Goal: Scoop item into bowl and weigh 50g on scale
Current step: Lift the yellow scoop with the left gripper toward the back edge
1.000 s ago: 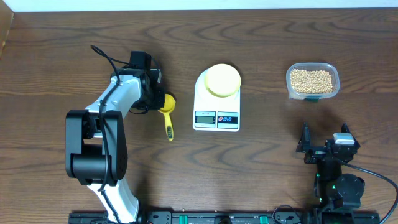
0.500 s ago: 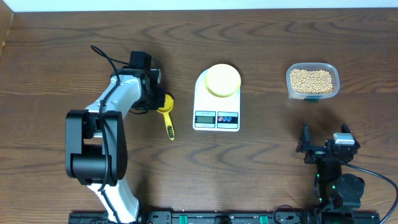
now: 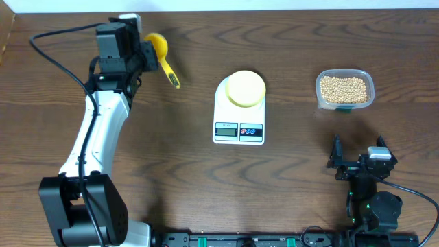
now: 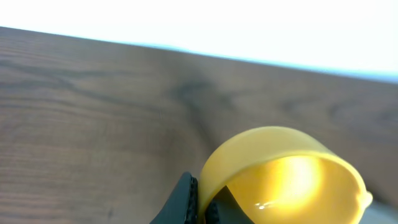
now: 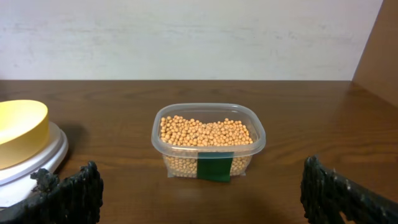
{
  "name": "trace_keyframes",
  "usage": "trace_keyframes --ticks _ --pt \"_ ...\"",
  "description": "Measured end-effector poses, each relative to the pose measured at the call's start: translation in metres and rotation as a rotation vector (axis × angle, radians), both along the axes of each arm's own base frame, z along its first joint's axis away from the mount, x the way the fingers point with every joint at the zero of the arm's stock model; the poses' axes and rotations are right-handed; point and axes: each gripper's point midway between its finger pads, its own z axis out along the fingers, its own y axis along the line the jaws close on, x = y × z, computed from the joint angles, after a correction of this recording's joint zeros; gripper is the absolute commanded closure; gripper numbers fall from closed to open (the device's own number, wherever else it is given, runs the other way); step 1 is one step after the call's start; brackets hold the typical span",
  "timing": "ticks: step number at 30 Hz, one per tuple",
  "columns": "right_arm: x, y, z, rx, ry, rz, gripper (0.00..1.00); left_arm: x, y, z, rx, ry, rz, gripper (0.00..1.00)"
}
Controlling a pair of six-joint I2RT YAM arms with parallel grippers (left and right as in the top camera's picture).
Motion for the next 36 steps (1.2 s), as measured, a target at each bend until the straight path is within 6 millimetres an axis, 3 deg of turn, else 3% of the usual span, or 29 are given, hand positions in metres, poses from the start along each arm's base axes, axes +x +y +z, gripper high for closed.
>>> trace_keyframes --ticks 5,13,24,31,36 --pt "0.0 0.0 0.0 0.0 0.0 0.0 0.01 0.012 0.002 0.02 -0.101 -0.087 0.069 0.93" --pt "0.0 0.0 0.0 0.0 0.0 0.0 0.01 0.03 0.015 0.06 -0.122 -0.269 0.145 0.93" --pt "0.0 0.0 0.0 0.0 0.0 0.0 0.01 0.03 0.017 0.059 -0.237 -0.261 0.216 0.93" --pt "0.0 0.0 0.0 0.0 0.0 0.0 0.01 0.023 0.016 0.04 -0.274 -0.178 0.248 0.93" --pt "0.0 0.0 0.0 0.0 0.0 0.0 0.01 0.026 0.017 0.048 -0.28 -0.209 0.246 0.93"
